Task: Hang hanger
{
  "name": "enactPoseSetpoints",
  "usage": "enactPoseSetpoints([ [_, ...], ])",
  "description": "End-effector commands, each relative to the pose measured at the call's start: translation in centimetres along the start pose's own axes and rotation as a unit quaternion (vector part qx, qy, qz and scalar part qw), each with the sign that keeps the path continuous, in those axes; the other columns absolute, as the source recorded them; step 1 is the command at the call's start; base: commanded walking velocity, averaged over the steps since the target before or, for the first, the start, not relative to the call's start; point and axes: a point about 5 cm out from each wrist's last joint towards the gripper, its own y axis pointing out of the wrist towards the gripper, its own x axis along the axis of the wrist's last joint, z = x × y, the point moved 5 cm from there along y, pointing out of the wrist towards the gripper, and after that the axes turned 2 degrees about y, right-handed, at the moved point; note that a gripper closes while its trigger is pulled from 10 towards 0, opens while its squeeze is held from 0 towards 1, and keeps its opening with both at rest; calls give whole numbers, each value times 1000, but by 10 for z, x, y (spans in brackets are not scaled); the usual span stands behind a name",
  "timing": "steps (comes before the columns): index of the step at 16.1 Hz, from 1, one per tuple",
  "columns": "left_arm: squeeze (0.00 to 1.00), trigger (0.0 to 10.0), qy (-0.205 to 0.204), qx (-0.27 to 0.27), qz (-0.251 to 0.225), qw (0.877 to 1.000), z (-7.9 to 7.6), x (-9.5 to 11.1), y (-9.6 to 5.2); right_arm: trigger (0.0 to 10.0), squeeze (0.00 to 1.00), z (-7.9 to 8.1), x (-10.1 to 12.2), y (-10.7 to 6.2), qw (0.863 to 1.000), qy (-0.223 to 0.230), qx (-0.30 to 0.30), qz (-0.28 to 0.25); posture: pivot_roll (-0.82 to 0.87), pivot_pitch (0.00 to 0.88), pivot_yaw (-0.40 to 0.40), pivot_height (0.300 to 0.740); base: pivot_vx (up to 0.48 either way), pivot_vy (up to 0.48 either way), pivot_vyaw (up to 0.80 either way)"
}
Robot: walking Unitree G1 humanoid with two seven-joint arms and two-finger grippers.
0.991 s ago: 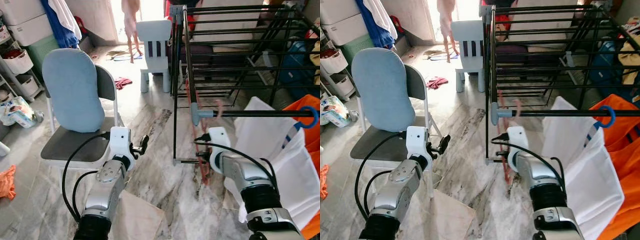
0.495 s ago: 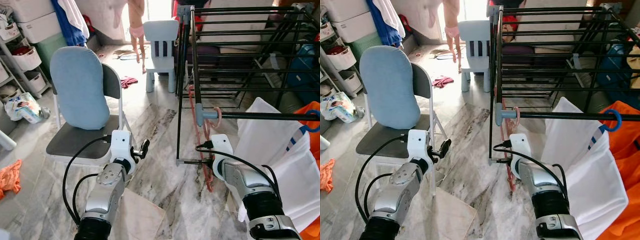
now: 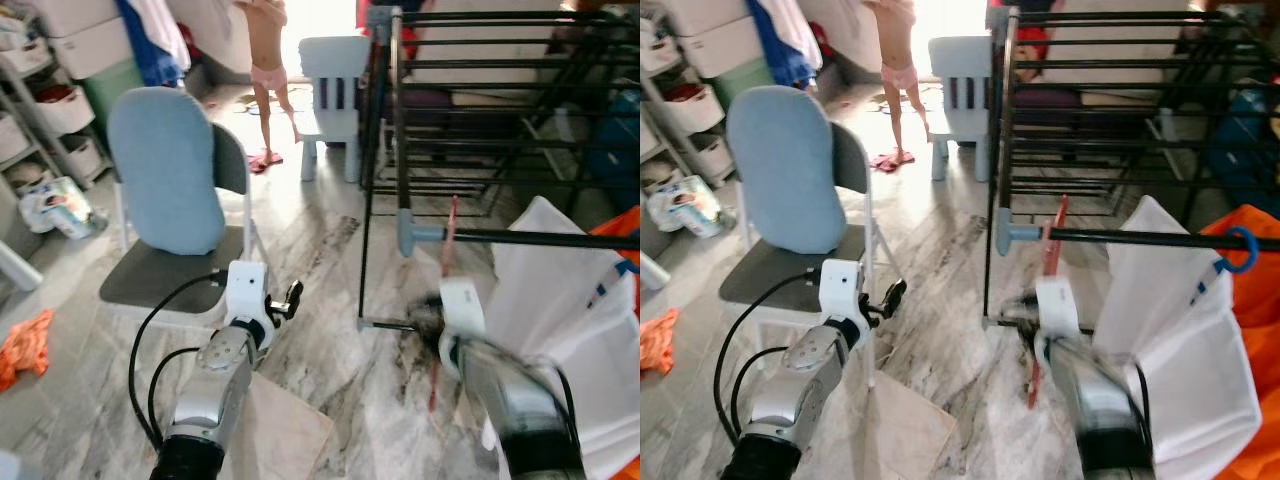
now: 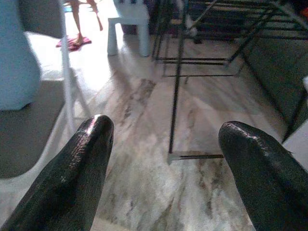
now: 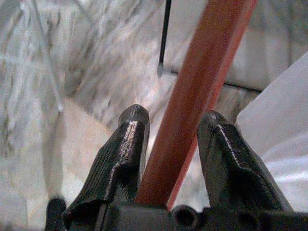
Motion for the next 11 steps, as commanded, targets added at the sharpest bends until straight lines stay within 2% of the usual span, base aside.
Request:
enactPoseSetpoints([
  [1,0,10000,5,0,-5,1000,0,4,0,10000,1000,5,8,-5,1000,-12,8,-21,-198,0,47,740,0,0,0],
  [4,0,10000,9,-2,1,1000,-1,1,1,10000,1000,11,5,-17,998,-24,16,-52,-203,0,56,740,0,0,0],
  [8,0,10000,10,-1,4,1000,-1,-1,-1,10000,1000,7,15,-33,993,-40,6,-106,-208,0,65,740,0,0,0],
  [10,0,10000,18,8,-7,1000,4,2,-8,10000,1000,6,17,-44,991,-29,1,-133,-212,0,79,740,0,0,0],
  [11,0,10000,29,25,-28,999,14,11,-20,10000,1000,8,24,-51,988,-21,2,-155,-204,0,82,740,0,0,0],
])
